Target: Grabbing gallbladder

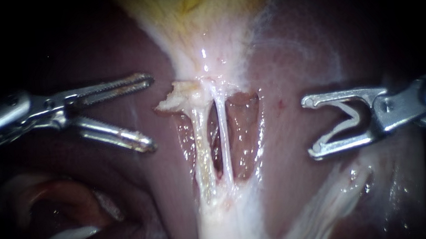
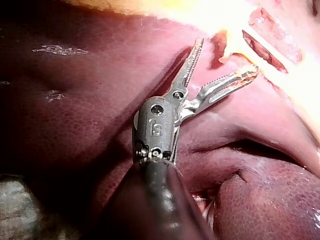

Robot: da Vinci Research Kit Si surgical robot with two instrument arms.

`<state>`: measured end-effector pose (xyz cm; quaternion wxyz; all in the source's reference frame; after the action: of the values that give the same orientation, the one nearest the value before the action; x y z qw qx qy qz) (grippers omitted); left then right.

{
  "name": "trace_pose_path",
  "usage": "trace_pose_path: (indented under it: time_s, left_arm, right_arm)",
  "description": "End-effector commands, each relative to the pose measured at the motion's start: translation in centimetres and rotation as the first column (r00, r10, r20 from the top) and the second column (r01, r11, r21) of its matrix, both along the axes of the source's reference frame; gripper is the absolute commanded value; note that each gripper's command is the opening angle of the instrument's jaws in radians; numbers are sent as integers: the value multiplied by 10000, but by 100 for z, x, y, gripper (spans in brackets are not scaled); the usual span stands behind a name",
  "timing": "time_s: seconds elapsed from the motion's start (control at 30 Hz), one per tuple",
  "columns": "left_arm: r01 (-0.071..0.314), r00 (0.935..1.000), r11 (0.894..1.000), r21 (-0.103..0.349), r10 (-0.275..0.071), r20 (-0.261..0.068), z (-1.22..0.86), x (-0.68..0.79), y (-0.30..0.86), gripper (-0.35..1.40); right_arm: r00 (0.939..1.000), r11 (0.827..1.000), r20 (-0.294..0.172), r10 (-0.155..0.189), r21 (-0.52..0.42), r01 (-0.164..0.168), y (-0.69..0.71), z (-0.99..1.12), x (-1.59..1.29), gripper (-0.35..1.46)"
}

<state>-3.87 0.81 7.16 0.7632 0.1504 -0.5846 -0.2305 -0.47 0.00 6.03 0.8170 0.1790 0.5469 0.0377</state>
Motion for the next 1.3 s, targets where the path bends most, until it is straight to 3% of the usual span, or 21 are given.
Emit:
trace_pose_path:
  time_s: [0.03, 0.33, 0.6, 0.8, 0.97, 1.17, 1.3]
  left_arm:
    - [0, 10000, 10000, 3, 0, -12, 1, -2, 0, 76]
    - [44, 9999, 9999, -166, -45, -91, 24, -15, -2, 64]
    - [180, 9998, 9998, 84, -179, -106, 30, -24, -2, 46]
    - [215, 9997, 9997, 139, -214, -113, 32, -26, 1, 17]
    - [206, 9997, 9997, 140, -205, -108, 32, -24, 0, -35]
    - [125, 9998, 9997, 221, -122, -179, 34, -17, 1, -35]
    - [339, 9991, 9979, 543, -325, -275, 31, -10, 2, -35]
  right_arm:
    - [10000, 10000, 1, 0, -1, 0, 0, 0, 0, 43]
    - [10000, 10000, 1, 1, -1, -1, 0, 0, 0, 43]
    - [10000, 10000, 1, 1, -1, -1, 0, 0, 0, 43]
    - [10000, 10000, -1, -2, -1, 2, 0, 0, 0, 43]
    - [10000, 10000, -2, -3, -1, 3, 0, 0, 0, 43]
    - [10000, 10000, -2, -4, -1, 4, 0, 0, 0, 43]
    - [10000, 10000, -3, -5, -1, 5, 0, 0, 0, 43]
